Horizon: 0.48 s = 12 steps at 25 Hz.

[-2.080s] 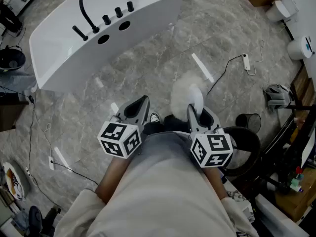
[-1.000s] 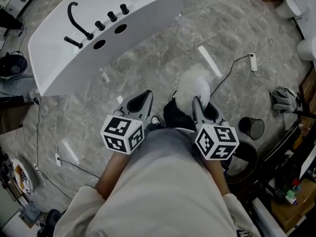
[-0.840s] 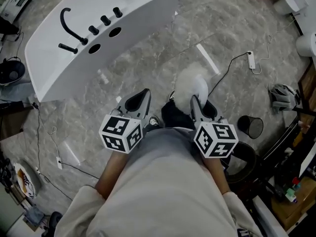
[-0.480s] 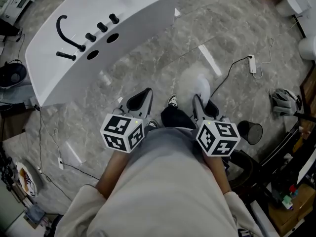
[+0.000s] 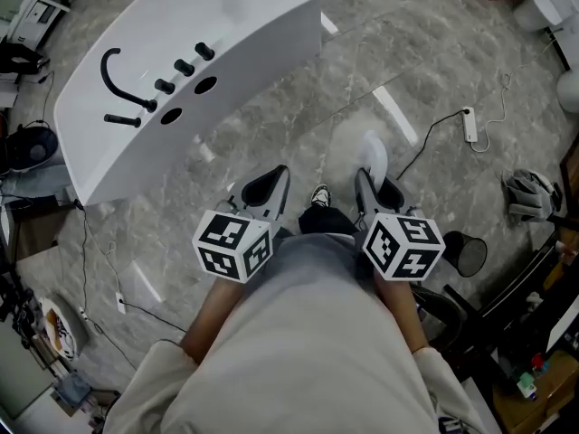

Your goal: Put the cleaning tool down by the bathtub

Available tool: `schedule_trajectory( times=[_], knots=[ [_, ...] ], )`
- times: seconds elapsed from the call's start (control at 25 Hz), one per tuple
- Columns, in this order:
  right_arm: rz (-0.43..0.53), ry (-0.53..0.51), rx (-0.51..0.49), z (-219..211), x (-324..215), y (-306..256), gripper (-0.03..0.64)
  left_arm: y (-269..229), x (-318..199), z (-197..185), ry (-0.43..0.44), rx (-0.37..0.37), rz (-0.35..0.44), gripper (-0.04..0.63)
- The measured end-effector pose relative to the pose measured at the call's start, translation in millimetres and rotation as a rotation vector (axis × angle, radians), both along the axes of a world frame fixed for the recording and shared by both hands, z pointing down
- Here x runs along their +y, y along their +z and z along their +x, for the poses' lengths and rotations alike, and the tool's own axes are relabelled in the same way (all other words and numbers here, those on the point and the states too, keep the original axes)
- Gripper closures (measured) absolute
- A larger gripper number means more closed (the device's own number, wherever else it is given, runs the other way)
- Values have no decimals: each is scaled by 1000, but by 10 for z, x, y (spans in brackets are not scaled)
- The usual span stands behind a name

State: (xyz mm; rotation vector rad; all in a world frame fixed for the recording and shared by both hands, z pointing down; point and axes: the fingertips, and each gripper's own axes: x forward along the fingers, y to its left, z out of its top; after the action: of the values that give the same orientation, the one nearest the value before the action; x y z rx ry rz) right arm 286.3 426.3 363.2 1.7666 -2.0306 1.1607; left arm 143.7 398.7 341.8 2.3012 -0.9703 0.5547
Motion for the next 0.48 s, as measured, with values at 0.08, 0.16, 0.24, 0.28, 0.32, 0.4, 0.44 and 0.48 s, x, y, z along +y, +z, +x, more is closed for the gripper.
schedule_trajectory(
  times=[0.08, 0.16, 0.24, 0.28, 0.32, 0.4, 0.44, 0.48],
  knots=[
    [-7, 2, -4, 51, -18, 26, 539, 18, -15, 84, 9, 2, -6, 588],
    [-15, 4, -9, 101, -24, 52, 538, 33, -44, 132, 4, 3, -10, 589],
    [-21, 7, -18, 158, -54, 77, 538, 49, -92, 162, -5, 1, -11, 588],
    [-23, 5, -19, 181, -76, 87, 538, 51, -118, 168, -12, 0, -11, 588],
    [-25, 0, -19, 192, -95, 94, 538, 51, -141, 165, -21, 1, -10, 588],
    [-27, -16, -17, 178, -131, 105, 538, 51, -177, 130, -43, 3, -12, 589],
    [-27, -23, -19, 160, -152, 110, 538, 54, -189, 105, -53, 5, -14, 589],
    [-25, -27, -24, 140, -176, 113, 538, 57, -199, 78, -63, 6, -16, 589]
  ],
)
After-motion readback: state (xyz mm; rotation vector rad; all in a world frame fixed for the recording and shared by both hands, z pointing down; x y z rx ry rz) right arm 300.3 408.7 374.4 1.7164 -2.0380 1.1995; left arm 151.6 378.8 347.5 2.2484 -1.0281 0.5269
